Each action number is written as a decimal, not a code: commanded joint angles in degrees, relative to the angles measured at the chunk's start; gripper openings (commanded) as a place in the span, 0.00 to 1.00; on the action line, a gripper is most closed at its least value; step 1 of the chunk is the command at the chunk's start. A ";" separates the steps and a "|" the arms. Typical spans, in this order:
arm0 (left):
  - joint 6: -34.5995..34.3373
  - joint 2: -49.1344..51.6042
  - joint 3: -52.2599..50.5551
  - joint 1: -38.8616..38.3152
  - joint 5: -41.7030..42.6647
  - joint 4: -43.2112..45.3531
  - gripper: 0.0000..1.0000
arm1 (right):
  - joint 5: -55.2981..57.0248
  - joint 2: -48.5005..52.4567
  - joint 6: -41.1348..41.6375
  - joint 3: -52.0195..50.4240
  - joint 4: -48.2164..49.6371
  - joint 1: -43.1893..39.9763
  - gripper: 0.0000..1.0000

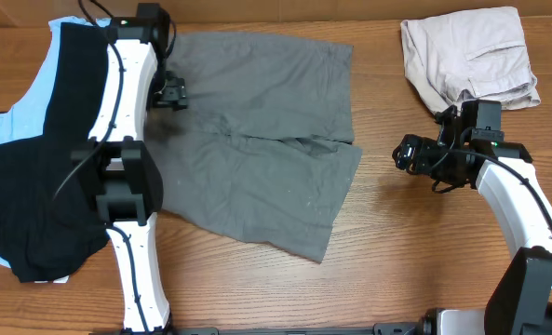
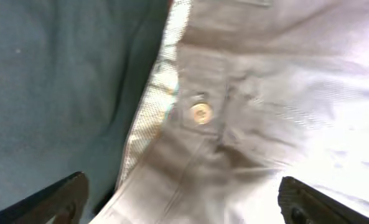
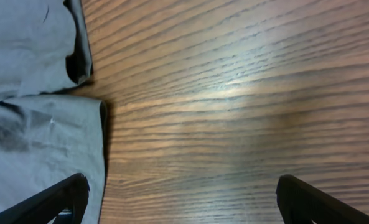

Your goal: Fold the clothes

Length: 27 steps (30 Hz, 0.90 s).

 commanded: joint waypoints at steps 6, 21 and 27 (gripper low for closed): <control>-0.66 -0.33 10.47 3.61 4.87 -10.29 1.00 | -5.01 -0.48 -0.39 1.18 -1.16 0.13 1.00; 5.09 -7.72 33.48 2.12 15.39 -15.52 1.00 | -4.98 6.69 -0.35 1.14 8.07 16.83 0.90; 7.10 -7.98 33.38 2.10 15.37 -15.52 1.00 | -4.98 10.88 -0.37 1.14 17.97 20.70 0.61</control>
